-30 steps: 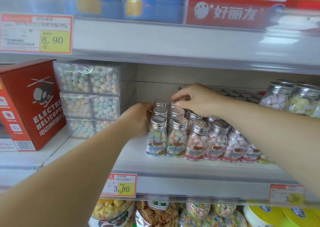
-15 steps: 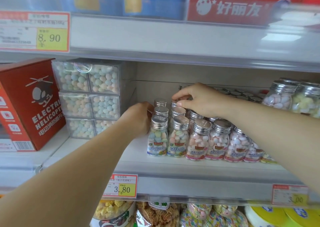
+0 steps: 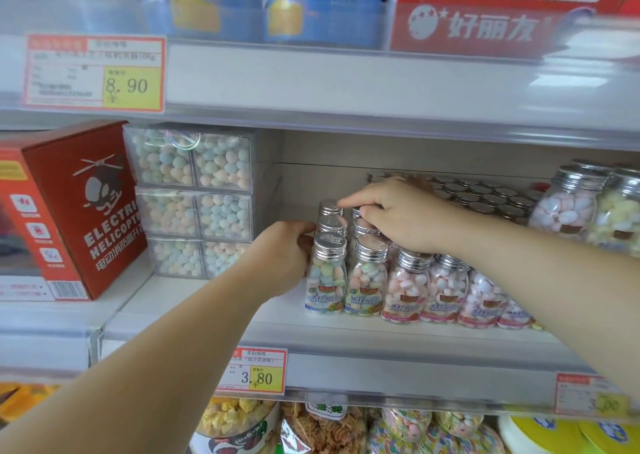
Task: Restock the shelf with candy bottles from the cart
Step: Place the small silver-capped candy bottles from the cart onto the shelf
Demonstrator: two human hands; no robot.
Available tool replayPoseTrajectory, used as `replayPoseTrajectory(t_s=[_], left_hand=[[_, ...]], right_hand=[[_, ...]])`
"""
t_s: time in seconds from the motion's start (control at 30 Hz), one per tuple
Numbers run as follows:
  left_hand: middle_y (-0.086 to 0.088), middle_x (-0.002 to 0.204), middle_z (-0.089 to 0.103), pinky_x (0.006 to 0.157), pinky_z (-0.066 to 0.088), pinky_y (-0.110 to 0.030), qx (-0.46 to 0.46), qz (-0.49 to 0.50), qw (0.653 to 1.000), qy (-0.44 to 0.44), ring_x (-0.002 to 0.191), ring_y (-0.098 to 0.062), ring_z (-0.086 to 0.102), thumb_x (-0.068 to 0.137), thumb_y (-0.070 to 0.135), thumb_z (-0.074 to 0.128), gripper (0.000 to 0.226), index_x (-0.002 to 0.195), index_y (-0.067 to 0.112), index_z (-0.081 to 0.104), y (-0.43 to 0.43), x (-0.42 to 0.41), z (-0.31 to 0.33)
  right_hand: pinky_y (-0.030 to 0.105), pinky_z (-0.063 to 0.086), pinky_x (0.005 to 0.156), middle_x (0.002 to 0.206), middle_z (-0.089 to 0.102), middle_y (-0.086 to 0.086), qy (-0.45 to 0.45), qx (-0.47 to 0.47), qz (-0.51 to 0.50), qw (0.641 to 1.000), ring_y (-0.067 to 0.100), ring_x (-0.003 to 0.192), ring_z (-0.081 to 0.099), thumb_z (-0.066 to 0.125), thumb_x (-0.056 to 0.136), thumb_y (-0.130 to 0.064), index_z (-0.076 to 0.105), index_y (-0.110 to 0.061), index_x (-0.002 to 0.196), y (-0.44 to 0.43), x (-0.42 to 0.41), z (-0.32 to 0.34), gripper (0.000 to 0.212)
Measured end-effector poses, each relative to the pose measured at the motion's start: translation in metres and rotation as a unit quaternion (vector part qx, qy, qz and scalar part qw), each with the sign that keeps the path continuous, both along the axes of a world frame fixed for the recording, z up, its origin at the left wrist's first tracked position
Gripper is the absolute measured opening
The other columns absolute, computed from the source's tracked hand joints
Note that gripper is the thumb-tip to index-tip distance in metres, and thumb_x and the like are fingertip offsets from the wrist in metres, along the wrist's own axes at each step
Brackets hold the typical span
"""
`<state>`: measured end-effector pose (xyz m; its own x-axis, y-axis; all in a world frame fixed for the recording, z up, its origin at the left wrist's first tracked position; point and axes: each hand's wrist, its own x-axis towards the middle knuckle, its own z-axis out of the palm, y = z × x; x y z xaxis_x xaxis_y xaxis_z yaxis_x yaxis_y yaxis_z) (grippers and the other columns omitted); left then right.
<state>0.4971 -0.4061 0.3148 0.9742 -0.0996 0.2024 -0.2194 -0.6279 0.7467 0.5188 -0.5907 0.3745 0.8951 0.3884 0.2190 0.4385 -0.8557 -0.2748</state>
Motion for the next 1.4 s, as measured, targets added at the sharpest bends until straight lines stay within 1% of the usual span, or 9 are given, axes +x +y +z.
replayPoseTrajectory(t_s=[0.13, 0.23, 0.33, 0.43, 0.57, 0.73, 0.97, 1.2, 1.4], left_hand=[[-0.004, 0.072, 0.066, 0.067, 0.051, -0.033, 0.023, 0.001, 1.000, 0.008, 0.067, -0.024, 0.057, 0.092, 0.002, 0.042, 0.029, 0.098, 0.012, 0.068, 0.003, -0.004, 0.001], [-0.013, 0.101, 0.071, 0.088, 0.056, -0.047, 0.015, 0.015, 1.000, 0.019, 0.096, -0.037, 0.064, 0.086, 0.010, 0.043, 0.036, 0.114, 0.011, 0.065, 0.005, -0.011, 0.001], [0.004, 0.133, 0.061, 0.102, 0.048, -0.030, 0.001, 0.054, 0.998, -0.013, 0.118, -0.016, 0.059, 0.100, 0.003, 0.039, 0.048, 0.141, 0.023, 0.051, 0.005, -0.044, 0.004], [0.019, 0.122, 0.061, 0.078, 0.041, -0.001, 0.003, 0.061, 0.989, -0.133, 0.103, 0.001, 0.058, 0.101, 0.008, 0.042, 0.044, 0.134, 0.034, 0.055, 0.002, -0.109, 0.009], [0.018, 0.102, 0.067, 0.079, 0.047, -0.013, -0.014, -0.019, 0.987, -0.158, 0.090, 0.002, 0.062, 0.096, 0.008, 0.052, 0.029, 0.114, 0.027, 0.066, 0.001, -0.188, -0.035], [0.019, 0.101, 0.067, 0.078, 0.055, -0.034, 0.016, -0.036, 0.999, 0.024, 0.086, -0.003, 0.065, 0.092, 0.025, 0.051, 0.025, 0.108, 0.031, 0.069, 0.011, -0.252, -0.165], [0.015, 0.100, 0.068, 0.083, 0.052, -0.030, 0.090, -0.007, 0.957, 0.277, 0.086, -0.009, 0.064, 0.093, 0.021, 0.057, 0.025, 0.112, 0.034, 0.067, 0.010, -0.287, -0.341], [0.003, 0.129, 0.060, 0.095, 0.050, -0.033, 0.161, -0.038, 0.843, 0.512, 0.112, -0.020, 0.062, 0.096, 0.017, 0.047, 0.041, 0.132, 0.035, 0.053, -0.014, -0.329, -0.491], [-0.001, 0.139, 0.042, 0.098, 0.048, -0.042, 0.347, -0.187, 0.791, 0.468, 0.123, -0.023, 0.050, 0.092, 0.004, 0.052, 0.066, 0.149, 0.029, 0.030, -0.032, -0.348, -0.555]], right_hand=[[0.053, 0.019, 0.118, 0.138, 0.057, -0.009, -0.008, -0.001, -0.003, 1.000, 0.018, 0.132, 0.041, 0.036, 0.104, -0.021, 0.057, -0.046, 0.131, 0.000, -0.004, 0.001, 0.042], [0.048, 0.013, 0.121, 0.146, 0.050, -0.010, -0.024, 0.016, 0.011, 1.000, 0.016, 0.142, 0.033, 0.038, 0.104, -0.022, 0.054, -0.040, 0.137, -0.002, -0.019, 0.005, 0.040], [0.031, 0.018, 0.120, 0.143, 0.050, -0.016, -0.055, 0.043, 0.051, 0.996, 0.006, 0.138, 0.036, 0.043, 0.104, -0.023, 0.055, -0.031, 0.138, -0.009, -0.061, 0.007, 0.037], [0.018, 0.034, 0.106, 0.123, 0.062, -0.016, -0.096, 0.091, 0.119, 0.984, 0.000, 0.118, 0.051, 0.050, 0.099, -0.024, 0.066, -0.028, 0.125, -0.015, -0.125, -0.007, 0.030], [0.004, 0.041, 0.081, 0.102, 0.068, -0.023, 0.020, 0.154, 0.150, 0.977, -0.009, 0.096, 0.060, 0.057, 0.092, -0.022, 0.068, -0.034, 0.107, -0.024, -0.208, -0.062, 0.022], [0.019, 0.048, 0.073, 0.088, 0.071, -0.010, 0.216, 0.143, 0.082, 0.962, 0.003, 0.079, 0.063, 0.063, 0.091, -0.022, 0.074, -0.027, 0.101, -0.025, -0.265, -0.206, 0.016], [0.030, 0.051, 0.075, 0.089, 0.067, -0.012, 0.434, 0.031, -0.055, 0.899, 0.007, 0.078, 0.063, 0.060, 0.095, -0.026, 0.069, -0.026, 0.114, -0.064, -0.279, -0.407, 0.021], [0.039, 0.047, 0.097, 0.133, 0.051, 0.005, 0.507, -0.157, 0.008, 0.847, 0.027, 0.120, 0.051, 0.053, 0.096, -0.028, 0.063, -0.026, 0.122, -0.079, -0.288, -0.564, 0.029], [0.044, 0.027, 0.115, 0.165, 0.005, 0.010, 0.447, -0.283, 0.165, 0.832, 0.031, 0.149, 0.009, 0.050, 0.091, -0.010, 0.067, -0.025, 0.122, -0.065, -0.294, -0.629, 0.038]])
